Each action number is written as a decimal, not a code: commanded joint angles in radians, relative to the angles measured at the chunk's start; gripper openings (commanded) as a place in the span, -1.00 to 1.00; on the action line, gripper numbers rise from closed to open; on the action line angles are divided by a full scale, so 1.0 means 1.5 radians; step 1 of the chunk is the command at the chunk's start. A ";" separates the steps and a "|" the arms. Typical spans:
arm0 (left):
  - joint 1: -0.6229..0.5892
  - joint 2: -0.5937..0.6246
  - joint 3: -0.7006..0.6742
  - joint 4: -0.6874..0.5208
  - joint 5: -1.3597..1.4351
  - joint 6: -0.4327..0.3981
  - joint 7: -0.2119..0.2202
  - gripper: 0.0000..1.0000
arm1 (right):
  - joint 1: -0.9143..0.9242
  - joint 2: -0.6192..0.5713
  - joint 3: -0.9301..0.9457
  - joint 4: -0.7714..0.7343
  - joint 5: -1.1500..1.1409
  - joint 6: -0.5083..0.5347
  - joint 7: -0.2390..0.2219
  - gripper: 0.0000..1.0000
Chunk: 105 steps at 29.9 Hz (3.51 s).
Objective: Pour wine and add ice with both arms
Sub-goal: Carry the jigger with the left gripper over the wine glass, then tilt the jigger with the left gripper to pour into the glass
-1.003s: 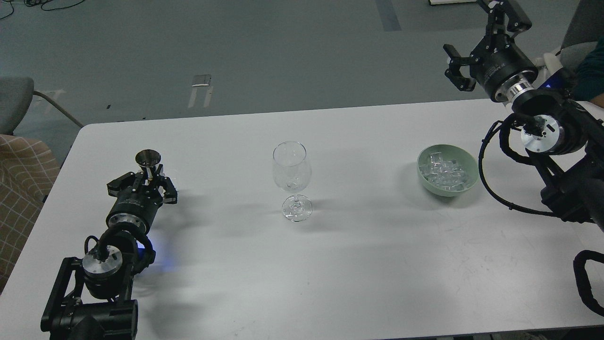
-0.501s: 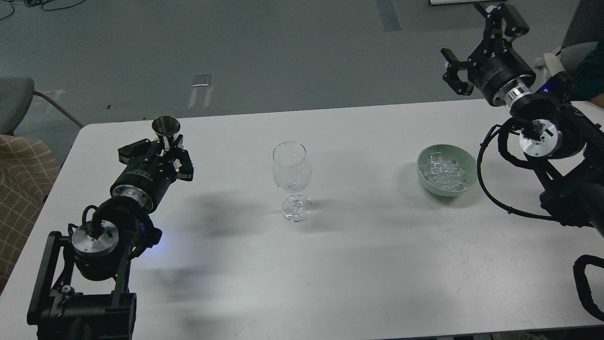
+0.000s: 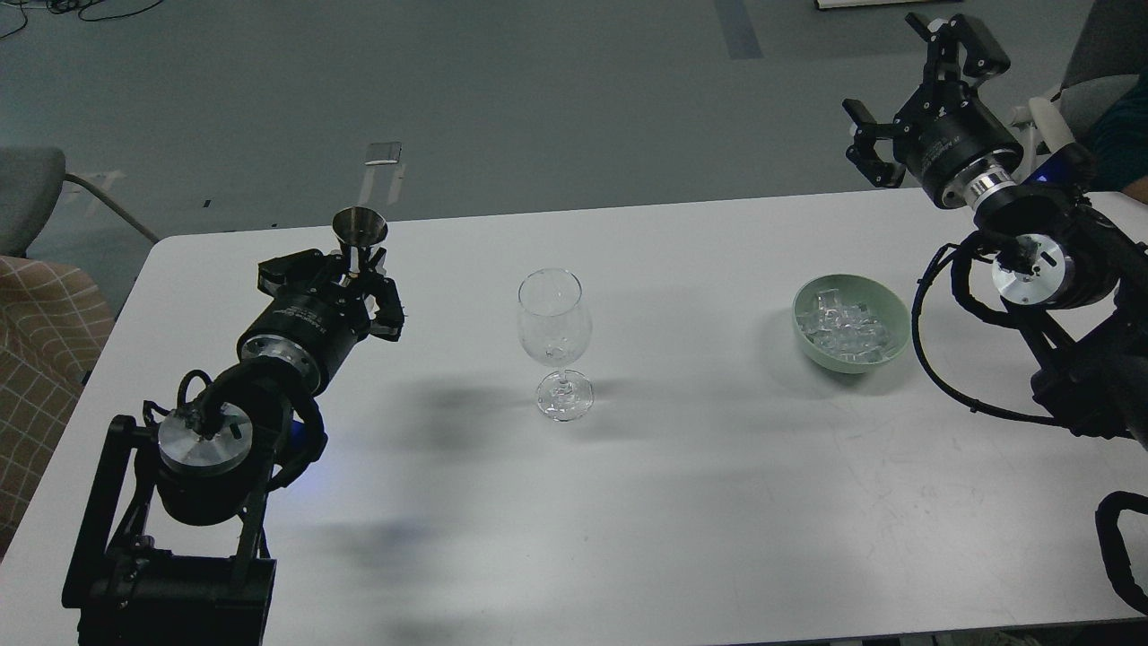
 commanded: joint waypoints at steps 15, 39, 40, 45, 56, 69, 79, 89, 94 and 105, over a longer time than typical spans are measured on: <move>-0.032 0.000 0.096 -0.001 0.059 0.008 0.019 -1.00 | -0.005 0.001 -0.001 0.004 0.000 0.000 0.000 1.00; -0.071 0.000 0.149 0.003 0.108 0.011 0.020 -1.00 | -0.006 0.002 0.000 0.004 -0.001 0.000 0.000 1.00; -0.071 0.000 0.149 0.003 0.108 0.011 0.019 -1.00 | -0.005 0.002 -0.001 0.004 0.000 0.000 0.000 1.00; -0.071 0.000 0.164 0.003 0.132 0.011 0.022 -1.00 | -0.006 0.002 -0.001 0.004 -0.001 0.000 0.000 1.00; -0.071 0.000 0.189 0.005 0.154 0.009 0.023 -1.00 | -0.006 0.002 -0.001 0.004 -0.001 0.001 0.000 1.00; -0.075 0.000 0.189 0.006 0.168 0.003 0.023 -1.00 | -0.006 0.003 -0.002 0.004 -0.001 0.001 0.000 1.00; -0.076 0.000 0.190 0.006 0.181 -0.019 0.023 -1.00 | -0.008 0.004 -0.002 0.005 -0.001 0.001 0.000 1.00; -0.077 0.000 0.198 0.011 0.181 -0.048 0.023 -1.00 | -0.012 0.003 -0.001 0.005 -0.001 0.001 0.000 1.00; -0.076 0.000 0.197 0.013 0.189 -0.050 0.021 -1.00 | -0.011 0.003 0.000 0.005 -0.001 0.000 0.000 1.00; -0.076 0.000 0.196 0.029 0.218 -0.075 0.018 -1.00 | -0.012 0.001 0.000 0.005 -0.001 0.000 0.000 1.00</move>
